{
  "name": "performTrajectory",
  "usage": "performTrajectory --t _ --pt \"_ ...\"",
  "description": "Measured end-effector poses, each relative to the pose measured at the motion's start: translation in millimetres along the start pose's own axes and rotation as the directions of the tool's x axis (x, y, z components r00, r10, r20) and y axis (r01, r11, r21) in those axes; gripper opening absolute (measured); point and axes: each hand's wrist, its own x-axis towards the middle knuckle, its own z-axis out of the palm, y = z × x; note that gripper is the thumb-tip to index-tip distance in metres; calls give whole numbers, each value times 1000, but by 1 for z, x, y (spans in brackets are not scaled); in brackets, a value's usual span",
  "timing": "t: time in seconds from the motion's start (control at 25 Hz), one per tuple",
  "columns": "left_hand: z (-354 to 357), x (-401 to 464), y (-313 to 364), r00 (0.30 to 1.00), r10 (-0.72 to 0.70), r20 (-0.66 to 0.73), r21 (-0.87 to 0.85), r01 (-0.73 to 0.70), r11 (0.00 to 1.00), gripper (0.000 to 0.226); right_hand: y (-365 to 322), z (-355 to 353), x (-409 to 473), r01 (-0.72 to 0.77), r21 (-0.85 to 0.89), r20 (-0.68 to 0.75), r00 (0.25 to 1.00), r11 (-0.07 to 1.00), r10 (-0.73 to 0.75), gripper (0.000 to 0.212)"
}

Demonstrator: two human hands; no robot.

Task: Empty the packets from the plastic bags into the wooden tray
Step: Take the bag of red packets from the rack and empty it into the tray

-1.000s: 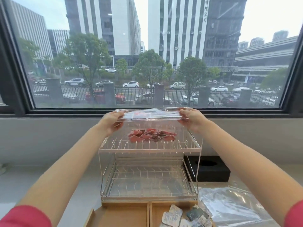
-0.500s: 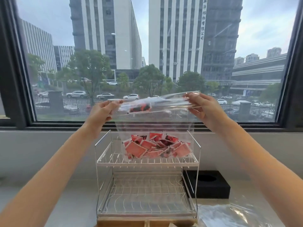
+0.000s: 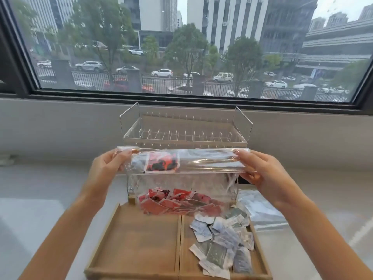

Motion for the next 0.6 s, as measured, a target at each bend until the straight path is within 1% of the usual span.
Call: performTrajectory --t 0.12,0.2,0.24,0.28,0.32,0.36,0.4,0.44,0.48,0.56,0.6 --pt "-3 -16 -13 998 -48 35 28 47 999 25 15 0 -10 -49 -22 -6 999 999 49 19" --pt "-2 -20 -20 997 -82 -2 15 82 997 19 20 0 -10 -62 -33 3 998 998 63 23" --pt "0 -22 -24 995 -98 -32 16 99 995 16 24 1 -10 -87 -31 -3 996 996 87 24" --pt "2 -25 -30 990 -133 -45 28 134 991 18 30 2 -8 -127 -24 -22 992 992 126 24" --pt "3 -29 -38 981 -192 -27 28 193 981 25 38 4 -8 -182 -13 -46 982 983 181 25" --pt "4 -33 -49 960 -281 22 10 280 960 36 49 7 -8 -245 -12 -70 967 970 243 27" --pt "4 -38 -61 932 -350 96 -11 352 936 49 60 10 -9 -299 -20 -86 951 954 297 30" --pt "4 -44 -70 912 -373 169 0 379 925 58 72 13 -10 -332 -23 -94 940 943 329 35" --pt "4 -47 -75 900 -371 228 -17 385 923 60 82 15 -11 -339 -9 -101 936 941 337 39" --pt "5 -46 -77 893 -373 251 -49 397 917 51 90 16 -9 -306 46 -118 944 951 309 42" --pt "4 -43 -79 891 -391 232 -45 412 910 49 89 16 -8 -285 63 -126 948 956 291 39"
